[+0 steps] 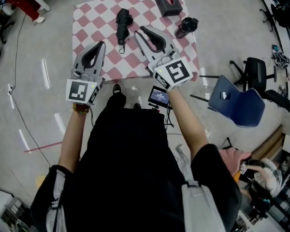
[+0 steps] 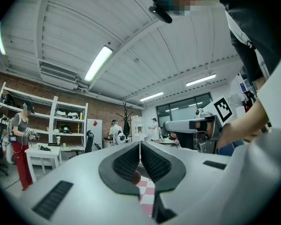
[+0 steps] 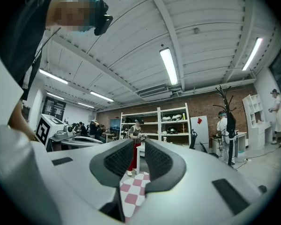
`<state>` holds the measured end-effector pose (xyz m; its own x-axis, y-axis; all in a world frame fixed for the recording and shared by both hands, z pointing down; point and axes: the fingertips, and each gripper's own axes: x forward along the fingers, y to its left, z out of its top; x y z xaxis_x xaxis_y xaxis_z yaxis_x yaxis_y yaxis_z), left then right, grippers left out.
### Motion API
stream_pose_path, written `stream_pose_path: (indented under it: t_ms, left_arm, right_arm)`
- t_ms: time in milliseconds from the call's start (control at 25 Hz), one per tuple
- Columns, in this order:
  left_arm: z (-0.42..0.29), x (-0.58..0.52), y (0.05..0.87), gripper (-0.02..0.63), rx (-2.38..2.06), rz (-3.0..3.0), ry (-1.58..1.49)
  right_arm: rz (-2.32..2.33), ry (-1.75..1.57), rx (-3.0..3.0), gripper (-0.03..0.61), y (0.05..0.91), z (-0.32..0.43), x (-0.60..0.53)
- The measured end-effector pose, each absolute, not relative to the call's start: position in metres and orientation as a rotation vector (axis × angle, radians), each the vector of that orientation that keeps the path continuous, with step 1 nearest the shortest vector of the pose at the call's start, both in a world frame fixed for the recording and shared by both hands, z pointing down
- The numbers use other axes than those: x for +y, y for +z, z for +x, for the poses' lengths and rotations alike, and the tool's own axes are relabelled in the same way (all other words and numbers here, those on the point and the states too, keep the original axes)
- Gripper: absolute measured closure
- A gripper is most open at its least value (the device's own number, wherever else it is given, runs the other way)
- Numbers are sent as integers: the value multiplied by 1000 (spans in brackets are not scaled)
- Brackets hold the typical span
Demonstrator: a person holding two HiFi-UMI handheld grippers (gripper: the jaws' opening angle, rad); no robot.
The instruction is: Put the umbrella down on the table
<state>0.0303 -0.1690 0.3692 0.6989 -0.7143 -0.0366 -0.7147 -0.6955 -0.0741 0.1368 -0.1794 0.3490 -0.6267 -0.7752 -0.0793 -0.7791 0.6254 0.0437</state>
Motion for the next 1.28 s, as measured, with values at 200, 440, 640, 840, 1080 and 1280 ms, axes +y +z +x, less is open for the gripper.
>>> stream_pose_path:
  t_ms: [200,440,640,840,1080,1280]
  left_arm:
    - [31,-167,370,597,1182,-2822,19]
    - [30,-164,372,597,1180,-2822,27]
    - [29,-163,375,597,1186,-2822,31]
    - [28,-165,381,597,1191,-2823,23]
    - [27,-164,383,597,1200,-2817,46]
    - [28,-165,391,597,1209,-2820,5]
  right_arm:
    - [-1303,144,2777,503,347,135,-171]
    - [-1306,187,2744,514,346,134,-161]
    - [-1303,185,2768,517,355,134,-158]
    - [-1302,173,2731,520,354,134,-157]
    - [-1304,170,2715,523,357,132,-153]
    - [-1318,159,2721,526,365,135,-153]
